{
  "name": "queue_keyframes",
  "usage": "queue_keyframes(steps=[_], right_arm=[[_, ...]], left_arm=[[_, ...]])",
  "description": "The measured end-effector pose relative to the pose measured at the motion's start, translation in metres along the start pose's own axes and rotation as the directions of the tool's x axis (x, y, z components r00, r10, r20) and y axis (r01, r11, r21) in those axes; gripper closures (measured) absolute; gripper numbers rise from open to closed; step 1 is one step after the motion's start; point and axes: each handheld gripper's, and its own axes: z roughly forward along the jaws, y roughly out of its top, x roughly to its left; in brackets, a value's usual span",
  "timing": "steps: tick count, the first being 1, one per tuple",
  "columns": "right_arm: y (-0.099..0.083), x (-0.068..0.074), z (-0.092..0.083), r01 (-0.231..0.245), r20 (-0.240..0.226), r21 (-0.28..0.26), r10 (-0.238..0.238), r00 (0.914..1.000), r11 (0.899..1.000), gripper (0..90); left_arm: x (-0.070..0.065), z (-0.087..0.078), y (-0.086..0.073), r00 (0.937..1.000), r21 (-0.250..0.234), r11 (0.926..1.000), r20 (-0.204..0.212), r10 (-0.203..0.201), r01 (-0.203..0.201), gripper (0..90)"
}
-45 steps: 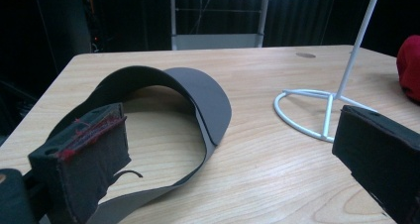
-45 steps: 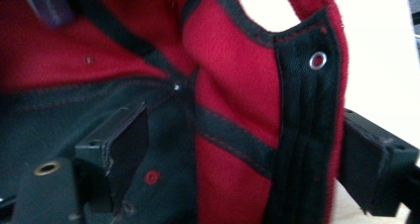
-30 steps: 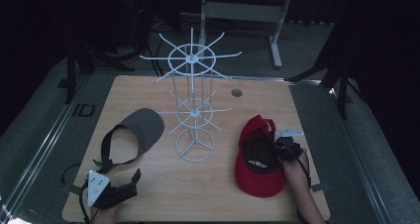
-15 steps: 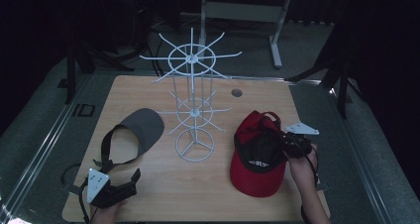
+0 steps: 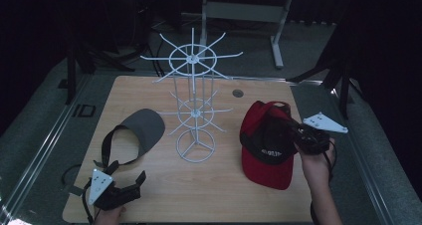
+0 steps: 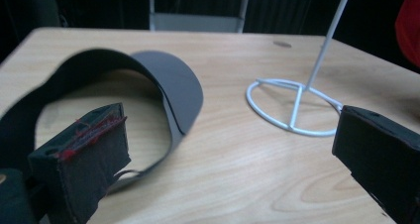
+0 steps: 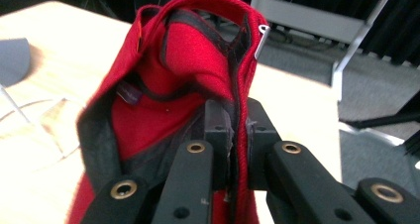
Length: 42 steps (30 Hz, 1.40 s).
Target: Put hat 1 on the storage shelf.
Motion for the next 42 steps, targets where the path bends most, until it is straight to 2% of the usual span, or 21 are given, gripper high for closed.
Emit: queue_keyframes(steps=[2, 5, 9, 10, 12, 16, 19, 21, 22, 24, 26, 27, 29, 30, 32, 33, 35, 39, 40, 42], right_arm=[[0.010, 0.001, -0.010, 0.003, -0.002, -0.028, -0.003, 1.0000, 1.000, 84.0], [0.015, -0.001, -0.015, 0.003, -0.003, -0.043, -0.003, 1.0000, 0.999, 84.0], [0.021, -0.004, -0.021, 0.010, 0.006, -0.047, -0.009, 0.9999, 0.999, 84.0], [0.022, -0.005, -0.022, 0.009, 0.008, -0.049, -0.009, 0.9999, 0.999, 84.0], [0.024, -0.007, -0.026, 0.014, 0.012, -0.058, -0.013, 0.9998, 0.998, 84.0], [0.026, -0.010, -0.033, 0.004, 0.008, -0.063, -0.003, 1.0000, 0.998, 84.0], [0.027, -0.010, -0.040, -0.011, -0.014, -0.071, 0.010, 0.9999, 0.997, 84.0], [0.027, -0.009, -0.042, -0.016, -0.020, -0.078, 0.014, 0.9997, 0.997, 83.9], [0.028, -0.008, -0.045, -0.014, -0.023, -0.083, 0.012, 0.9997, 0.996, 83.9], [0.030, -0.005, -0.052, -0.017, -0.042, -0.112, 0.012, 0.9991, 0.994, 83.9], [0.032, -0.002, -0.057, -0.006, -0.041, -0.118, 0.002, 0.9991, 0.993, 83.9], [0.032, -0.002, -0.057, -0.006, -0.041, -0.118, 0.002, 0.9991, 0.993, 83.9], [0.035, 0.000, -0.061, -0.002, -0.043, -0.121, -0.003, 0.9991, 0.993, 83.9], [0.035, 0.000, -0.062, -0.001, -0.047, -0.125, -0.005, 0.9989, 0.992, 83.9], [0.036, 0.000, -0.064, -0.004, -0.059, -0.129, -0.003, 0.9982, 0.992, 83.9], [0.036, 0.000, -0.064, -0.004, -0.059, -0.129, -0.003, 0.9982, 0.992, 83.9], [0.035, 0.001, -0.067, -0.019, -0.091, -0.146, 0.005, 0.9958, 0.989, 83.9], [0.037, 0.006, -0.072, -0.002, -0.093, -0.155, -0.012, 0.9956, 0.988, 83.9], [0.038, 0.008, -0.073, -0.001, -0.097, -0.155, -0.014, 0.9952, 0.988, 83.9], [0.040, 0.011, -0.075, 0.011, -0.097, -0.160, -0.026, 0.9949, 0.987, 83.9]], left_arm=[[-0.003, 0.000, 0.002, 0.9997, 0.006, 0.9998, 0.020, -0.017, 0.017, 1.3], [-0.009, 0.001, 0.007, 0.9982, 0.021, 0.9997, 0.059, -0.013, 0.012, 1.3], [-0.020, 0.000, 0.014, 0.9921, 0.029, 0.9994, 0.124, 0.015, -0.019, 1.3], [-0.023, 0.000, 0.017, 0.9915, 0.032, 0.9990, 0.127, 0.027, -0.032, 1.3], [-0.030, 0.000, 0.022, 0.9856, 0.033, 0.9981, 0.162, 0.046, -0.052, 1.5], [-0.044, -0.001, 0.037, 0.9777, -0.004, 0.9970, 0.195, 0.077, -0.078, 4.6], [-0.054, 0.002, 0.052, 0.9716, 0.009, 0.9960, 0.221, 0.084, -0.089, 5.2], [-0.062, 0.003, 0.063, 0.9651, 0.012, 0.9948, 0.244, 0.095, -0.101, 6.2], [-0.069, 0.003, 0.073, 0.9544, -0.005, 0.9918, 0.272, 0.124, -0.128, 6.2], [-0.074, 0.003, 0.082, 0.9433, -0.007, 0.9894, 0.300, 0.141, -0.145, 7.1], [-0.078, 0.004, 0.090, 0.9358, -0.012, 0.9876, 0.318, 0.153, -0.157, 7.1], [-0.078, 0.004, 0.090, 0.9358, -0.012, 0.9876, 0.318, 0.153, -0.157, 7.1], [-0.085, 0.008, 0.099, 0.9281, -0.014, 0.9880, 0.341, 0.149, -0.154, 7.5], [-0.085, 0.008, 0.099, 0.9281, -0.014, 0.9880, 0.341, 0.149, -0.154, 8.0], [-0.091, 0.011, 0.104, 0.9233, -0.012, 0.9868, 0.351, 0.155, -0.162, 8.5], [-0.094, 0.013, 0.107, 0.9175, -0.013, 0.9858, 0.364, 0.161, -0.167, 8.5], [-0.105, 0.018, 0.114, 0.9008, -0.023, 0.9816, 0.394, 0.183, -0.190, 8.5], [-0.119, 0.025, 0.124, 0.8804, -0.033, 0.9765, 0.427, 0.207, -0.213, 8.5], [-0.124, 0.027, 0.127, 0.8726, -0.040, 0.9740, 0.437, 0.218, -0.223, 8.5], [-0.131, 0.030, 0.132, 0.8672, -0.058, 0.9689, 0.436, 0.241, -0.240, 8.8]])
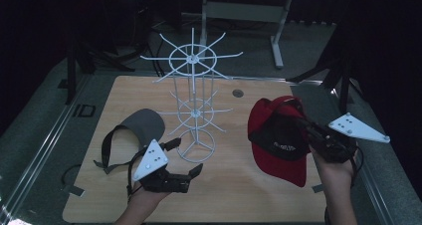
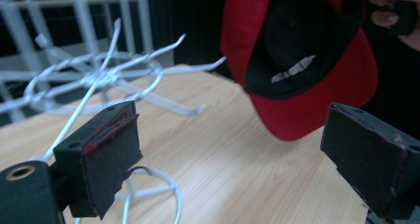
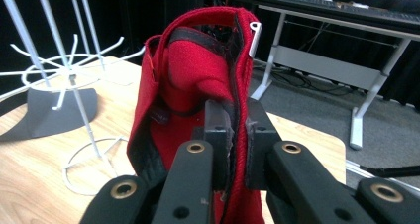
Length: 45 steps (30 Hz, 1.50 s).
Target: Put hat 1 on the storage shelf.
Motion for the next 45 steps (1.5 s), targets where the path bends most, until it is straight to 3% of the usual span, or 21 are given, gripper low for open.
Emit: queue_keyframes(steps=[5, 15, 27, 32, 40, 45], right_arm=[[0.002, 0.005, -0.003, 0.003, -0.018, -0.006, -0.003, 0.9998, 1.000, 83.9], [0.005, 0.018, -0.010, 0.018, -0.052, -0.025, -0.019, 0.9985, 1.000, 83.9], [0.017, 0.030, -0.026, 0.048, -0.093, -0.066, -0.054, 0.9943, 0.997, 83.9], [0.021, 0.034, -0.029, 0.057, -0.111, -0.075, -0.065, 0.9916, 0.996, 83.9], [0.020, 0.039, -0.030, 0.061, -0.133, -0.078, -0.071, 0.9885, 0.995, 83.8], [0.018, 0.041, -0.027, 0.070, -0.140, -0.066, -0.079, 0.9870, 0.995, 83.9]], left_arm=[[-0.007, 0.015, 0.016, 0.9993, -0.017, 0.9994, 0.021, 0.031, -0.031, 13.0], [-0.015, 0.061, 0.053, 0.9932, 0.020, 0.9948, 0.062, 0.098, -0.100, 14.5], [-0.022, 0.107, 0.075, 0.9899, 0.040, 0.9907, 0.063, 0.127, -0.130, 14.9], [-0.028, 0.120, 0.081, 0.9888, 0.049, 0.9888, 0.055, 0.138, -0.141, 15.5], [-0.038, 0.128, 0.091, 0.9852, 0.014, 0.9856, 0.036, 0.168, -0.168, 29.7], [-0.043, 0.132, 0.095, 0.9837, 0.029, 0.9833, 0.016, 0.179, -0.179, 46.2]])
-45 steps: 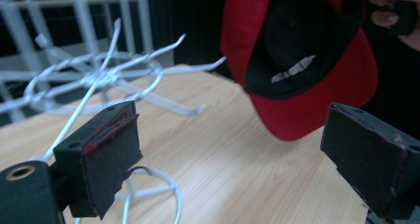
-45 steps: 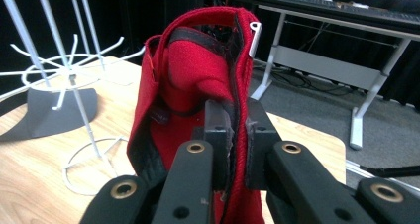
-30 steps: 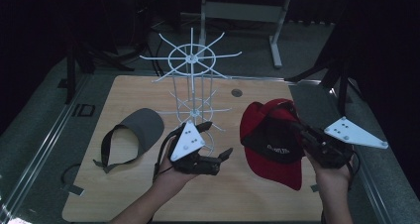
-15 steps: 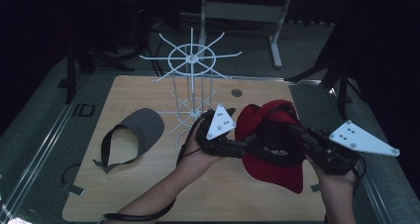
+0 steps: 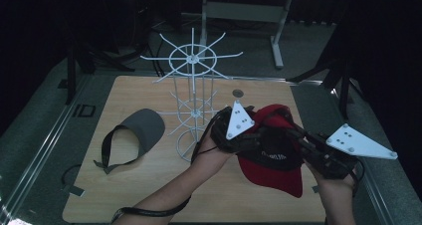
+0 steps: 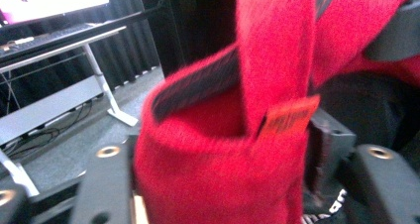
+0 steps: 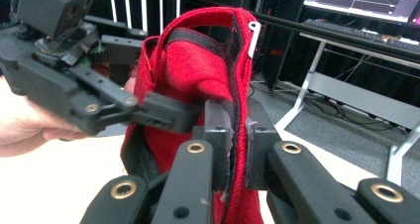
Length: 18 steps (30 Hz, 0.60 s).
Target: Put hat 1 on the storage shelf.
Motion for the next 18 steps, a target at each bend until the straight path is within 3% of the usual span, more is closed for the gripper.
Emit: queue_keyframes(steps=[1, 3, 6, 10, 16, 18], right_arm=[[-0.001, 0.000, 0.000, -0.003, 0.000, -0.001, 0.003, 1.0000, 1.000, 83.8], [-0.002, -0.001, 0.000, -0.009, 0.001, -0.002, 0.009, 1.0000, 1.000, 83.8], [-0.003, -0.001, 0.001, -0.007, 0.002, 0.001, 0.007, 1.0000, 1.000, 83.8], [-0.005, 0.000, 0.002, -0.011, -0.002, 0.004, 0.011, 0.9999, 1.000, 83.8], [-0.012, -0.001, -0.001, -0.024, -0.004, 0.001, 0.024, 0.9997, 1.000, 83.7], [-0.015, 0.000, -0.002, -0.029, -0.005, 0.005, 0.029, 0.9996, 1.000, 83.6]], left_arm=[[-0.001, 0.003, 0.001, 0.9998, 0.023, 0.9997, -0.021, 0.003, -0.003, 46.2], [0.000, 0.005, 0.000, 0.9994, 0.041, 0.9991, -0.031, -0.012, 0.013, 56.7], [-0.001, 0.009, 0.000, 0.9998, 0.069, 0.9976, -0.016, -0.009, 0.010, 69.8], [-0.003, 0.011, 0.001, 0.9997, 0.067, 0.9976, -0.018, -0.017, 0.018, 86.1], [-0.002, 0.009, 0.009, 0.9996, 0.071, 0.9971, -0.001, -0.027, 0.027, 88.3], [-0.001, 0.009, 0.013, 0.9999, 0.075, 0.9971, -0.001, -0.012, 0.012, 88.4]])
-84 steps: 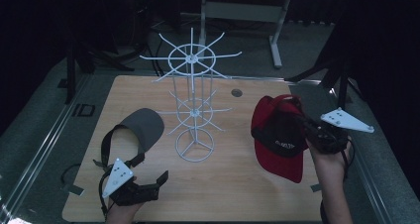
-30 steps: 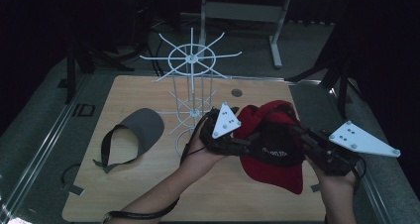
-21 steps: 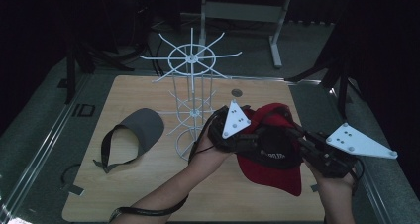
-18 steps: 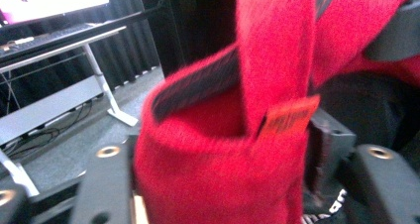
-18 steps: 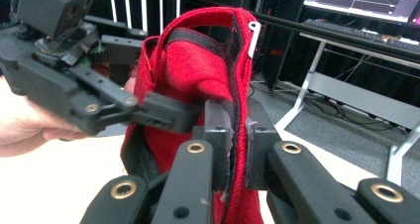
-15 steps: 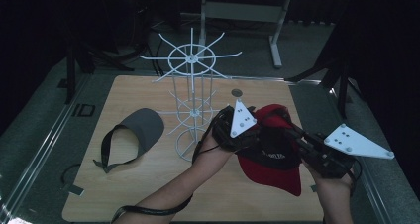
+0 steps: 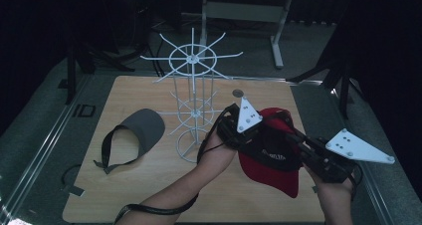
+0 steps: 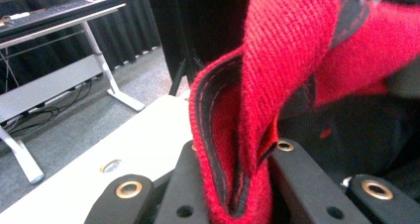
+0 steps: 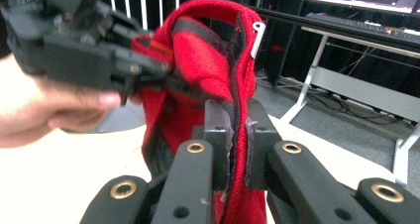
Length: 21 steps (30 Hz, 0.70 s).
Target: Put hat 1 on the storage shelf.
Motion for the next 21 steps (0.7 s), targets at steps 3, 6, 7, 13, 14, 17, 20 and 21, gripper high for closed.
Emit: queue_keyframes(steps=[3, 6, 7, 13, 14, 17, 20, 21], right_arm=[[-0.006, 0.001, -0.002, -0.011, 0.002, 0.001, 0.011, 0.9999, 1.000, 83.6], [-0.011, 0.001, -0.003, -0.023, -0.007, -0.003, 0.023, 0.9997, 1.000, 83.4], [-0.012, 0.001, -0.004, -0.025, -0.008, -0.004, 0.025, 0.9997, 1.000, 83.2], [-0.016, 0.004, -0.007, -0.039, -0.030, 0.002, 0.039, 0.9988, 0.999, 82.2], [-0.016, 0.005, -0.008, -0.035, -0.027, 0.005, 0.035, 0.9990, 0.999, 82.1], [-0.016, 0.006, -0.010, -0.040, -0.028, 0.002, 0.040, 0.9988, 0.999, 81.5], [-0.016, 0.005, -0.013, -0.052, -0.035, -0.007, 0.052, 0.9981, 0.999, 78.4], [-0.016, 0.005, -0.014, -0.053, -0.039, -0.012, 0.053, 0.9978, 0.999, 76.6]], left_arm=[[-0.002, 0.000, 0.006, 0.9998, -0.001, 0.9999, -0.008, 0.016, -0.016, 88.6], [-0.003, 0.000, 0.008, 0.9993, 0.003, 0.9994, -0.014, 0.036, -0.036, 88.6], [-0.003, 0.001, 0.009, 0.9995, 0.003, 0.9995, -0.007, 0.032, -0.032, 88.7], [-0.004, 0.001, 0.008, 0.9992, 0.000, 0.9993, 0.012, 0.038, -0.038, 88.7], [-0.005, 0.002, 0.008, 0.9994, -0.003, 0.9995, 0.013, 0.033, -0.033, 88.7], [-0.005, 0.002, 0.009, 0.9993, -0.012, 0.9996, 0.026, 0.027, -0.026, 88.8], [-0.007, 0.001, 0.011, 0.9991, -0.019, 0.9994, 0.031, 0.029, -0.029, 88.8], [-0.007, 0.000, 0.011, 0.9990, -0.017, 0.9994, 0.033, 0.032, -0.031, 88.7]])
